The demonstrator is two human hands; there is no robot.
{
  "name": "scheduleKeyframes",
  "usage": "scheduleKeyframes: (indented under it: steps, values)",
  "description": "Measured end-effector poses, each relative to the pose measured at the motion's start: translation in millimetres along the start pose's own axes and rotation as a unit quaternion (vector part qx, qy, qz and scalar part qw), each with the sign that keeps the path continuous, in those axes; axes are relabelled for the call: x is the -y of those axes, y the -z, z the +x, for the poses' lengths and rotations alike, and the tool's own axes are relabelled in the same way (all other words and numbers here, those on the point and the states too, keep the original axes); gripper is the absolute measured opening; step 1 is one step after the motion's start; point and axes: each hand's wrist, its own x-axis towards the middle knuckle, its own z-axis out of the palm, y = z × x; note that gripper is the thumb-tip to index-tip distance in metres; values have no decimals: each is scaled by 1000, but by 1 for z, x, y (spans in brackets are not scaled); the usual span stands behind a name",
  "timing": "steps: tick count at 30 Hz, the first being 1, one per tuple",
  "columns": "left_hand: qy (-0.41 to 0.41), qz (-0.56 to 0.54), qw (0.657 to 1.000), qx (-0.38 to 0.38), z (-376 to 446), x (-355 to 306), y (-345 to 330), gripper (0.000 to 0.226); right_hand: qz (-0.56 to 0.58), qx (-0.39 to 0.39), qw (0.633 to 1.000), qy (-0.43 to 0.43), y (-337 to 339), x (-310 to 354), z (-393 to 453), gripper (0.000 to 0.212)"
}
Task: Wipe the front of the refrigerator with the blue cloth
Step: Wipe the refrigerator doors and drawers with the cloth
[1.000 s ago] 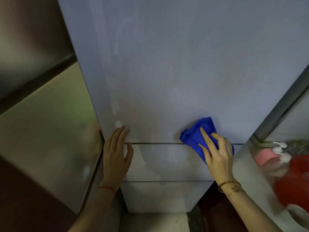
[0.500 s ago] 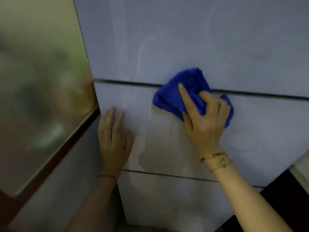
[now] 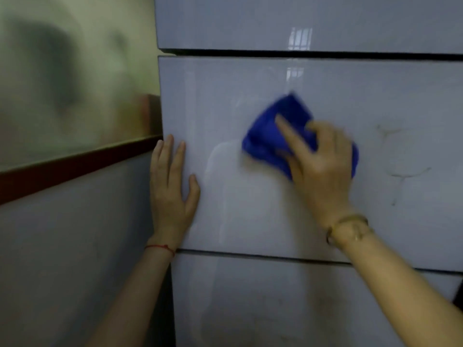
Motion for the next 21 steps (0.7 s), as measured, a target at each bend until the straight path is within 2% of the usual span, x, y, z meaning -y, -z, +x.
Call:
scheduleKeyframes:
  steps: [2,4,6,9,11,13,16,18,19,21]
  values:
    - [-7,-4,1000,-2,1,1,-2,52,-16,-30,998,-51,-12,-1,50,33]
    - [-13,-5,1000,-5,1,3,-2,52,-11,-36,998,-45,-20,14,63,34]
    - [-15,-9,1000,-6,0,4,-1,52,16,-17,1000,21,-21,38,29,35]
    - [-19,-11,1000,0,-1,4,-1,52,35,58,988,139,1,61,-67,45]
    - [-17,-15,1000,0,-2,4,-2,52,28,82,984,158,15,48,-100,51]
    - [-11,-18,1000,-3,-2,4,-2,53,5,60,990,124,16,20,-85,52]
    - [-11,-17,1000,-10,-3,4,-3,53,-7,-30,999,-42,0,-14,-4,36]
    - [-11,-18,1000,-9,-3,3,-4,53,-20,-56,991,-122,-11,-12,40,35]
    - [-10,-19,1000,-9,-3,3,-4,53,-25,-60,990,-123,-16,-3,46,36]
    - [-10,-19,1000,-9,-3,4,-5,53,-15,-42,998,-50,-20,24,25,36]
